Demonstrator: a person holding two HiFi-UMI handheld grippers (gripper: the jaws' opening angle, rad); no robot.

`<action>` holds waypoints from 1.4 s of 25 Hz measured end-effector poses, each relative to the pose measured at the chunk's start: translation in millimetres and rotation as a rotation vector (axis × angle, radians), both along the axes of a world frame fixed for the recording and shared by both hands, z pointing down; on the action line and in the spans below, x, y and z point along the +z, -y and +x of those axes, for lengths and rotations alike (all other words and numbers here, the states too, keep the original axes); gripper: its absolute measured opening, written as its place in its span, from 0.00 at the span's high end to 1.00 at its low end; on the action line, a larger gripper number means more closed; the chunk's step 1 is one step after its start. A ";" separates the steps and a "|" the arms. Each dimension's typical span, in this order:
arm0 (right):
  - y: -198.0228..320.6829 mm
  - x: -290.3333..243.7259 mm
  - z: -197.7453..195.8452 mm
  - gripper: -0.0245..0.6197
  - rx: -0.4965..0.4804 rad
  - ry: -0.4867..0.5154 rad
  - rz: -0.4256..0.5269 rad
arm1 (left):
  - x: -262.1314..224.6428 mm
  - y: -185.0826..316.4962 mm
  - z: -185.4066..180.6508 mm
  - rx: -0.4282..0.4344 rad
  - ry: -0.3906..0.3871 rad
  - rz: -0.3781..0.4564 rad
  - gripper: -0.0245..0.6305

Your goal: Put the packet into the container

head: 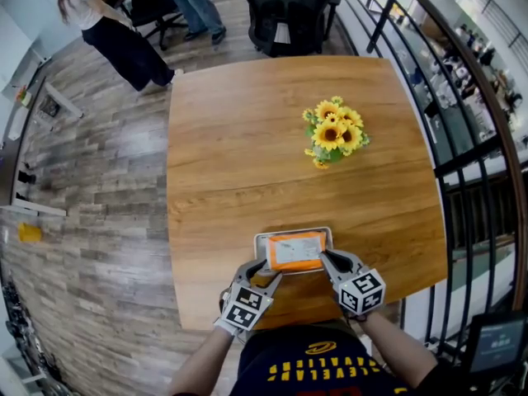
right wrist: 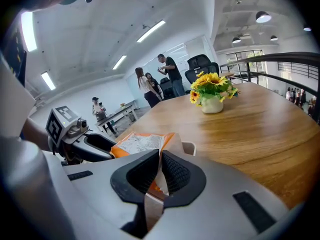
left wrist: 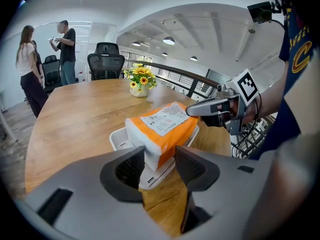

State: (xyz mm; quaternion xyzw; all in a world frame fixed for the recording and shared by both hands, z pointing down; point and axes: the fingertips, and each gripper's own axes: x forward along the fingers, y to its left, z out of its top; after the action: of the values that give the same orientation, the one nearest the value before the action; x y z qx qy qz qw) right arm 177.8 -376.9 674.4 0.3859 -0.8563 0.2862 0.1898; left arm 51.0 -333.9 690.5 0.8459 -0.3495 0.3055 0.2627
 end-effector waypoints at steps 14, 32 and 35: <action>-2.1 31.6 -4.0 0.92 -0.041 -0.084 -0.034 | 24.5 -6.6 -2.3 0.001 0.057 -0.091 0.67; 4.9 -7.2 6.5 0.90 0.021 -0.004 0.005 | -28.7 8.0 -26.6 -0.291 -0.207 -0.129 0.67; 4.6 -26.0 5.1 0.90 0.050 0.036 0.020 | -55.8 11.5 -21.7 -0.294 -0.248 -0.075 0.67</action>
State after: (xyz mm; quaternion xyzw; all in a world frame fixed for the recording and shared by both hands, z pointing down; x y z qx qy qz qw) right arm 182.9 -381.5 648.4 0.4037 -0.8524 0.2894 0.1632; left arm 29.3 -345.5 634.7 0.8064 -0.4226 0.1701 0.3770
